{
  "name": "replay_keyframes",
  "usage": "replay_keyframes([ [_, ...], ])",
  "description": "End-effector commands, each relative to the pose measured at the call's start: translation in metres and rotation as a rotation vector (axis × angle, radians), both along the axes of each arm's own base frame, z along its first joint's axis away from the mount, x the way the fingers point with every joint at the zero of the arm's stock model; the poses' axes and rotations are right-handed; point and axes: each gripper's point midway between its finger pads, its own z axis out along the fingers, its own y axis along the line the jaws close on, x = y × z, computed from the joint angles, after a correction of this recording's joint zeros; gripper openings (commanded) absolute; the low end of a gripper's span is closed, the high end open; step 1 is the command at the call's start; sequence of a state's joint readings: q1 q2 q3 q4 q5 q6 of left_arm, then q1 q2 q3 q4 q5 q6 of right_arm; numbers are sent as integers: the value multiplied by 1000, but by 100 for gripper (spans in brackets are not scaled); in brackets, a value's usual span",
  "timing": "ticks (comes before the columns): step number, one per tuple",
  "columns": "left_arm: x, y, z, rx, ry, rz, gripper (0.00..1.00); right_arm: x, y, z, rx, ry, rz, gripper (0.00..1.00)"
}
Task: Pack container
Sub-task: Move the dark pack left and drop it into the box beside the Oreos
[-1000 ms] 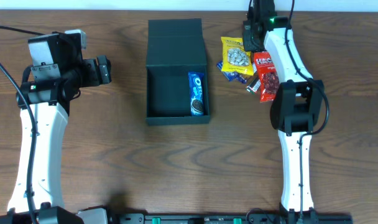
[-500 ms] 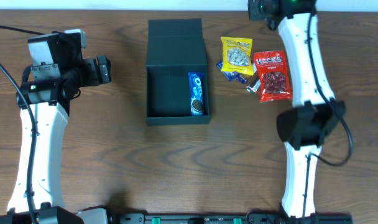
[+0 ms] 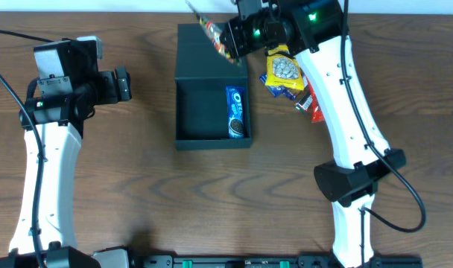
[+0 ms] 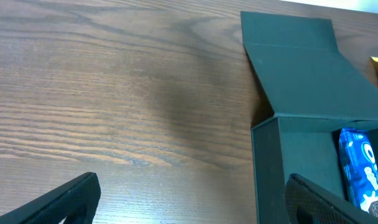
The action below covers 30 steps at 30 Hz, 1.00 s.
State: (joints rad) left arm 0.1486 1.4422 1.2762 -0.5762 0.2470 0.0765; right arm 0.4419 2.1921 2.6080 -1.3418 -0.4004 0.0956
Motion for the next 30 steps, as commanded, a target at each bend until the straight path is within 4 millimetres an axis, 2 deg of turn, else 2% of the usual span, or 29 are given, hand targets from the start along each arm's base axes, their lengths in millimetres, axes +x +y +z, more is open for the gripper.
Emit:
replay_keyframes([
  [1, 1, 5, -2, 19, 6, 6, 95, -8, -4, -14, -40, 70, -58, 1],
  [7, 0, 15, -2, 20, 7, 30, 96, -24, 6, -61, -260, 116, -275, 1],
  [11, -1, 23, -2, 19, 8, 50, 95, -49, 26, -100, -322, 200, -468, 1],
  [16, -1, 24, -2, 18, 8, 55, 95, -57, 24, -125, -398, 163, -623, 1],
  [27, -1, 24, -2, 10, 8, 58, 95, -49, 33, -164, -415, 113, -602, 1],
  [30, -1, 24, -2, 10, 8, 58, 96, -50, 44, -176, -396, 121, -536, 2],
])
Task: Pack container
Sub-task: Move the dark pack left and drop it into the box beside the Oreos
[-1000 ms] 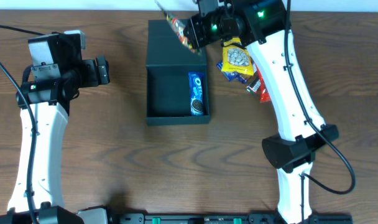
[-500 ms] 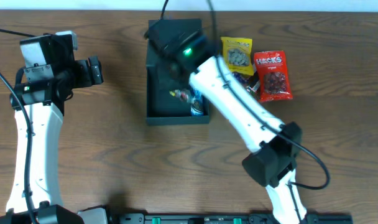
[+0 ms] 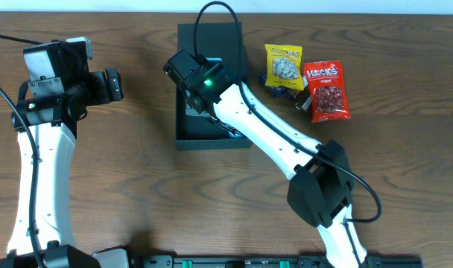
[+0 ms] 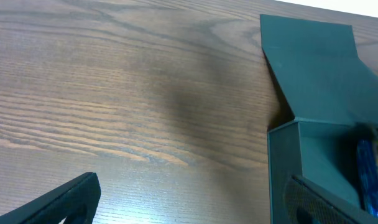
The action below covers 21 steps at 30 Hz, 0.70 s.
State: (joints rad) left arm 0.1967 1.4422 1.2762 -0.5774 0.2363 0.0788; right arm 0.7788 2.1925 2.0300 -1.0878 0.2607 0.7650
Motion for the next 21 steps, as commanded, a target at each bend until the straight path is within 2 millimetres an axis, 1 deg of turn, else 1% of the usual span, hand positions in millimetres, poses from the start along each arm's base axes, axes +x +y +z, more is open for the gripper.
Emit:
replay_keyframes([
  [1, 1, 3, -2, 0, 6, 4, 95, -3, 6, -2, 5, -7, 48, 1],
  [5, 1, 3, -2, 0, 6, 4, 95, -3, 16, -4, 46, 2, 90, 1],
  [12, 1, 3, -2, 1, 6, 4, 95, -4, 16, -5, 43, 5, 89, 1],
  [17, 1, 3, -2, 1, 6, 4, 95, -7, 21, -6, 45, 2, 102, 1],
  [18, 1, 3, -2, 1, 6, 4, 95, -7, 23, -5, 48, 0, 104, 4],
  [20, 1, 3, -2, 1, 6, 4, 95, -6, 28, -4, 54, -15, 134, 68],
  [21, 1, 3, -2, 1, 6, 4, 95, -5, 30, 1, 47, -30, 183, 99],
])
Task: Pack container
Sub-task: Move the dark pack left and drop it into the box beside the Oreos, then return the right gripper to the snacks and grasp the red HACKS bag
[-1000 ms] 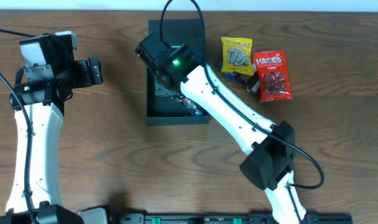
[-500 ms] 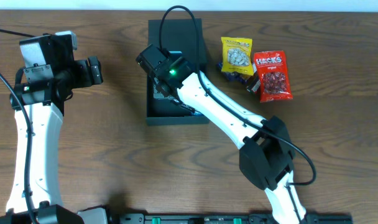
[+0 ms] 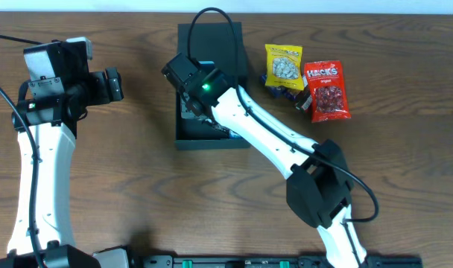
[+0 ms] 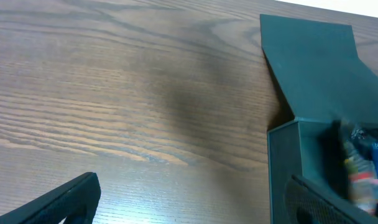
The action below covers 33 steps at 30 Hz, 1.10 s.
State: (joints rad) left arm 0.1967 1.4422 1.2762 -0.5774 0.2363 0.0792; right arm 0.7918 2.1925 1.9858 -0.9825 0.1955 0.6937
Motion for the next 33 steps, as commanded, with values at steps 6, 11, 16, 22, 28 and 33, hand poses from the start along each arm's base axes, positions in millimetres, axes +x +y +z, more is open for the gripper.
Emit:
replay_keyframes([
  [6, 1, 3, -2, 1, 6, 4, 95, 10, -3, 62, -27, -152, 173, 99],
  [11, 1, 3, -2, 1, 6, 4, 95, 22, -40, 45, -76, -88, 141, 40],
  [16, 1, 2, -2, 0, 6, 3, 95, 45, -78, 32, -125, -60, 92, 7],
  [22, -1, -3, -3, -24, 16, -17, 95, 95, -184, 57, -179, -118, -88, 67],
  [28, -2, -3, -5, -25, 22, -17, 96, 97, -286, 21, -297, 45, -201, 99],
  [33, -2, -3, -4, -25, 20, -16, 95, 95, -313, -1, -376, 114, -182, 99],
])
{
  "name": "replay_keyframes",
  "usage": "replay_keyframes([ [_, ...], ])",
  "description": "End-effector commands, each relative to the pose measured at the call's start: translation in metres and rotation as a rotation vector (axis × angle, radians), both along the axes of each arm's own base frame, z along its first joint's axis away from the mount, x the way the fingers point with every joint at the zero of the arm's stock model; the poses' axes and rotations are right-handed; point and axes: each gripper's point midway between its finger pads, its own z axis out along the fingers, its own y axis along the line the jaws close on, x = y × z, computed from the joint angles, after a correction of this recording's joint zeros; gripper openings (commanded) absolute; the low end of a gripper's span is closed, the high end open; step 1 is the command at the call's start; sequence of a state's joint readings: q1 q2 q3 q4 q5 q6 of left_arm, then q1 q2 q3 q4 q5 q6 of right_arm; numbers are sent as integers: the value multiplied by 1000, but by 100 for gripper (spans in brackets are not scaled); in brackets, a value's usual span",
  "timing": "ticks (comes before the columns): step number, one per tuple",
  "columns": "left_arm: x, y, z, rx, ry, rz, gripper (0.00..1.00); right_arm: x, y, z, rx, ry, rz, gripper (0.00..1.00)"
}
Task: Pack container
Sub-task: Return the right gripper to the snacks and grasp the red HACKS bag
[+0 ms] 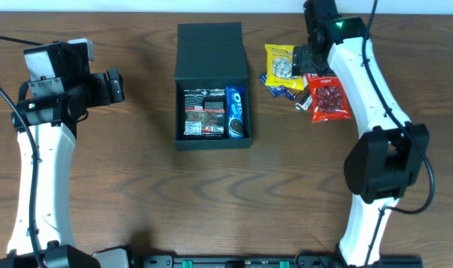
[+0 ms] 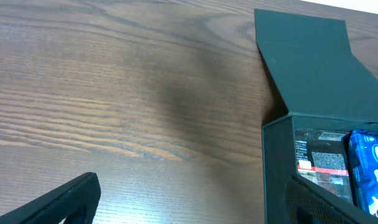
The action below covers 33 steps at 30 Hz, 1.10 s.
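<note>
The dark green box [image 1: 211, 141] stands open mid-table, its lid [image 1: 211, 49] folded back. Inside lie a dark packet with a red band [image 1: 203, 113] and, to its right, a blue Oreo pack [image 1: 236, 112]; both also show in the left wrist view, the packet [image 2: 319, 158] and the Oreo pack [image 2: 366, 165]. My right gripper [image 1: 304, 61] hovers at the snack pile, between the yellow bag [image 1: 282, 65] and the red Hacks bag [image 1: 329, 100], with nothing in it. My left gripper [image 2: 192, 208] stands open over bare table left of the box.
A blue wrapper [image 1: 283, 87] pokes out from under the yellow bag. The wooden table [image 1: 137, 193] stretches in front of the box and to its left. My left arm [image 1: 40, 149] runs along the left side.
The right gripper was down inside the box; it is now at the snack pile on the right. The dark packet lies flat in the box beside the Oreo pack.
My right gripper first held a colourful packet above the box lid, with only the Oreo pack inside. At the two following moments it was down in the box with the packet. Now the packet rests there and the gripper is over the snacks. The left arm barely moved.
</note>
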State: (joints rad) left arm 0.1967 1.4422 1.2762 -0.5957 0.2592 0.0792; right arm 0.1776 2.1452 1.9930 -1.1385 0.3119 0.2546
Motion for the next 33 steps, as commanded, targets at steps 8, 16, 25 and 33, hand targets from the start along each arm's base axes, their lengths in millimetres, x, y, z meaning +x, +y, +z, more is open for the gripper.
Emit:
replay_keyframes([
  [8, 0, 1, -3, -6, 13, -1, 96, -4, -18, -64, -167, 179, 75, 99],
  [16, 0, 1, -3, -6, 12, -1, 96, -1, -38, -91, -201, 219, 50, 98],
  [25, 0, 1, -3, -6, 11, -1, 95, 2, -59, -97, -220, 216, 8, 55],
  [33, 0, 1, -2, -5, 9, -1, 95, 4, -58, -101, -219, 213, 8, 13],
])
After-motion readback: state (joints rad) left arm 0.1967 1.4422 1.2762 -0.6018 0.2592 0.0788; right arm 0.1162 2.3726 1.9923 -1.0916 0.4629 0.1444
